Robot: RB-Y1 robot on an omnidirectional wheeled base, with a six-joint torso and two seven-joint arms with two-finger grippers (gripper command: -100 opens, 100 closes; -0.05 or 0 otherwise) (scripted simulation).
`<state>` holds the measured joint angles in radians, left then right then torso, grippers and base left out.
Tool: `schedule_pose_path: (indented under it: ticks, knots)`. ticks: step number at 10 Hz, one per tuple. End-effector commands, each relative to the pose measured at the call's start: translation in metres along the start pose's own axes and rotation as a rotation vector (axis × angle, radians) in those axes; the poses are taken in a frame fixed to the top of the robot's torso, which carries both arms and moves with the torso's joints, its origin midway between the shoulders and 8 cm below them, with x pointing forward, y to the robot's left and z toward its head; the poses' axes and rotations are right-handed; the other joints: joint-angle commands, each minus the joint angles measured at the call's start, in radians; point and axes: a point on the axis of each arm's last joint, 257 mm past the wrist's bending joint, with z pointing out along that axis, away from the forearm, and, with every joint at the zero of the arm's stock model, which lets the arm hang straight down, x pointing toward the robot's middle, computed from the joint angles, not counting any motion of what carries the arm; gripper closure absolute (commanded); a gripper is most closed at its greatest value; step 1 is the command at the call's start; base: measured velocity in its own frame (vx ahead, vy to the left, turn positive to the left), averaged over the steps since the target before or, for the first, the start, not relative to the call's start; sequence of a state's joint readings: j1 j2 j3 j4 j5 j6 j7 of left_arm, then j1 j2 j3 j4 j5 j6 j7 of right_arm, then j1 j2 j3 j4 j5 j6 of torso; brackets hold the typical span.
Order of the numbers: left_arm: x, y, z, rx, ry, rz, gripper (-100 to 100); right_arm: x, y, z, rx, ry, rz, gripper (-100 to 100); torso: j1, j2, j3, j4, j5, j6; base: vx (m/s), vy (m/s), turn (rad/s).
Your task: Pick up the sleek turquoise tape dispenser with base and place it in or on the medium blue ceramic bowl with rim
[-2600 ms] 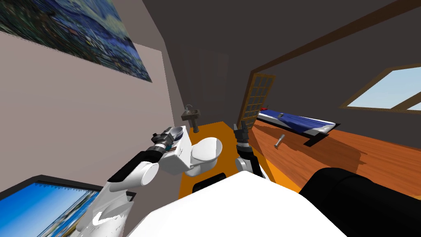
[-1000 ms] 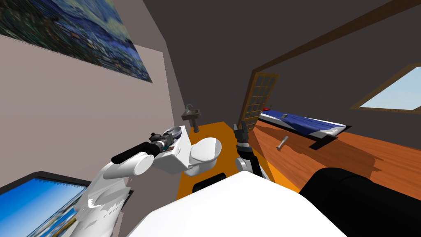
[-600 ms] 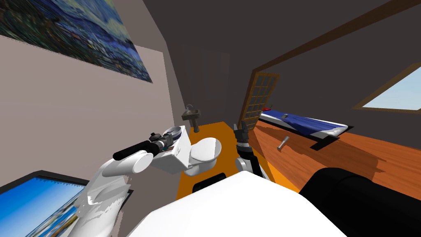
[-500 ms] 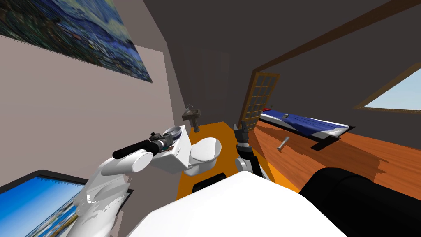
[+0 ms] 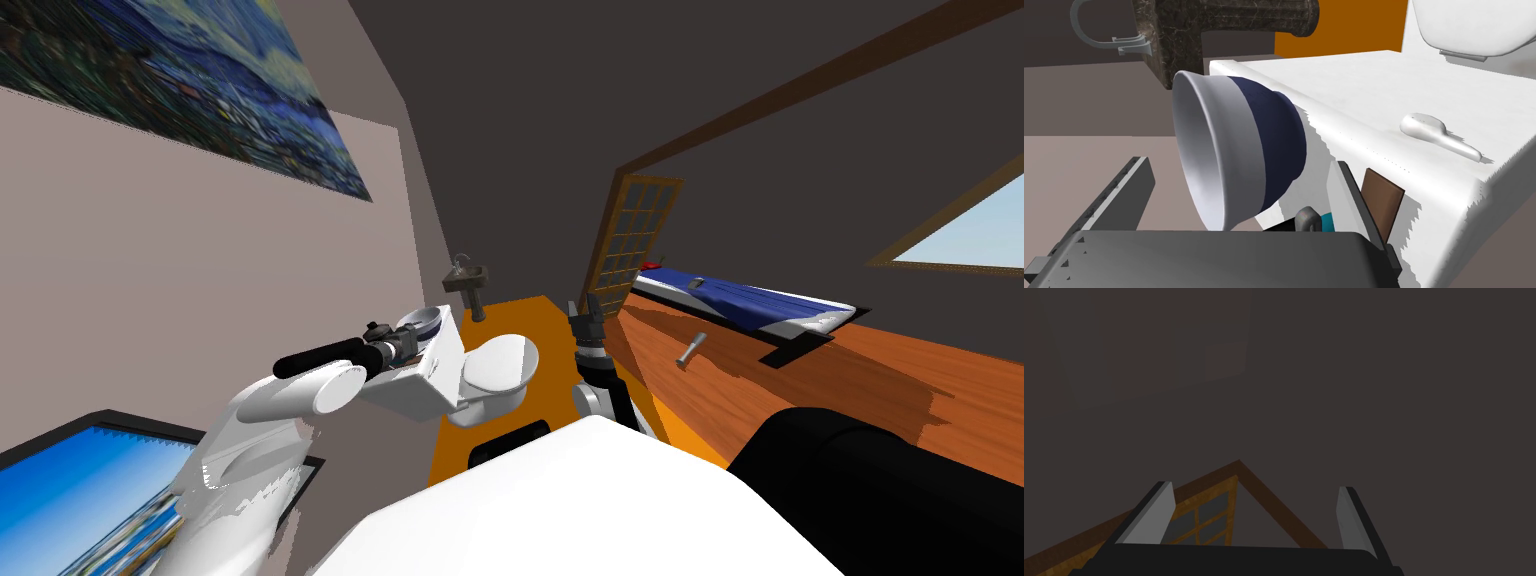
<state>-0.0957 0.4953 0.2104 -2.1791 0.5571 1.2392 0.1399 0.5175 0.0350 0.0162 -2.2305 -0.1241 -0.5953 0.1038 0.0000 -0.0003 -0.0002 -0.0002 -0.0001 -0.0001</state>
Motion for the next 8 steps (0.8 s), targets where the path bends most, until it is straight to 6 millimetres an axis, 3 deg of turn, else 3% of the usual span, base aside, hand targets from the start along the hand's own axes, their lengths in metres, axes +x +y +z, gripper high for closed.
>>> schedule_pose_path:
  ticks: [1,8]
  knots:
    - [-0.005,0.001,-0.001,-0.033,-0.007,-0.006,-100,0.000,0.000,0.000,0.000,0.000,0.000,0,0.000,0.000,0.000,0.000,0.000,0.000,0.000,-0.007,0.026]
    - [-0.024,0.019,-0.011,-0.177,-0.043,-0.024,-100,0.000,0.000,0.000,0.000,0.000,0.000,0,0.001,-0.001,0.000,0.000,0.000,0.000,0.008,0.000,0.016]
